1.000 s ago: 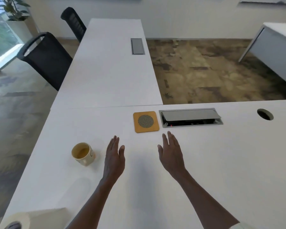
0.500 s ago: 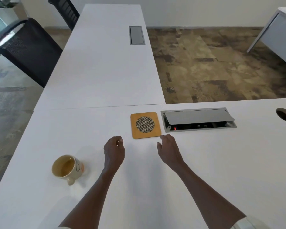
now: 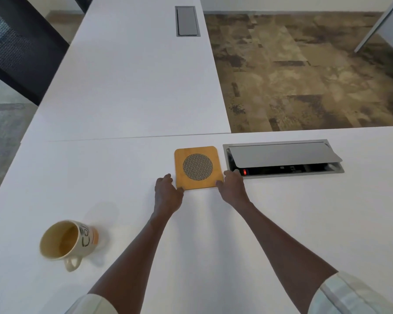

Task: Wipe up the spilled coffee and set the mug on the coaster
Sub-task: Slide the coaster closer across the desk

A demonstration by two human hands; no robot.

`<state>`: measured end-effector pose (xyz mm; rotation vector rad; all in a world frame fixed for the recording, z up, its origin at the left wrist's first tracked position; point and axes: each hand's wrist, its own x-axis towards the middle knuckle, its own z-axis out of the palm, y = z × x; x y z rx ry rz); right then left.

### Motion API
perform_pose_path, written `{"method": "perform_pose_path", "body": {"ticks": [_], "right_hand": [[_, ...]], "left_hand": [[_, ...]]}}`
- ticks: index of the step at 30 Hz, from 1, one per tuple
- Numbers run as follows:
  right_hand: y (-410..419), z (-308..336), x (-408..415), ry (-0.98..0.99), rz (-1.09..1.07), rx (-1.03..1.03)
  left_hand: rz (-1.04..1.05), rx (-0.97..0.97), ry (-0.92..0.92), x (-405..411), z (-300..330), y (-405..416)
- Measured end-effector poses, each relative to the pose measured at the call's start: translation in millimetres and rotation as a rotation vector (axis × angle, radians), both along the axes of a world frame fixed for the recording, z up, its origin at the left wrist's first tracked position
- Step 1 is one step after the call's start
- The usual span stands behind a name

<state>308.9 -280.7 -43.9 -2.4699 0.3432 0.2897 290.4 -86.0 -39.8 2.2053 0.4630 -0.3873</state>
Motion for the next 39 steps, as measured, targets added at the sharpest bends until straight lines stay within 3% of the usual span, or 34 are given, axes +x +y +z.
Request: {"method": "perform_pose_path", "body": {"ticks": [9,19,31,39], "right_hand": [[1.9,-10.5,5.6,-0.019,-0.015,0.03],[-3.5,-2.4,-9.3,-0.041,-0.129,0.198],[7.6,40.0,-122.2,-0.145,-0.163,0.283],[13.2,33.1,-199.5,-0.11,-0.176,0.308]], "left_hand": [[0.024,-0.019,0.014,14.1,-7.8,-13.5],[0.222,-0.224,-0.069,-9.6,13.6,-12.3],[0.328,-0.219,-0.196,-116.4,31.5,2.3],[0.341,-0.197,-0.149,-186.5,23.8,7.2]]}}
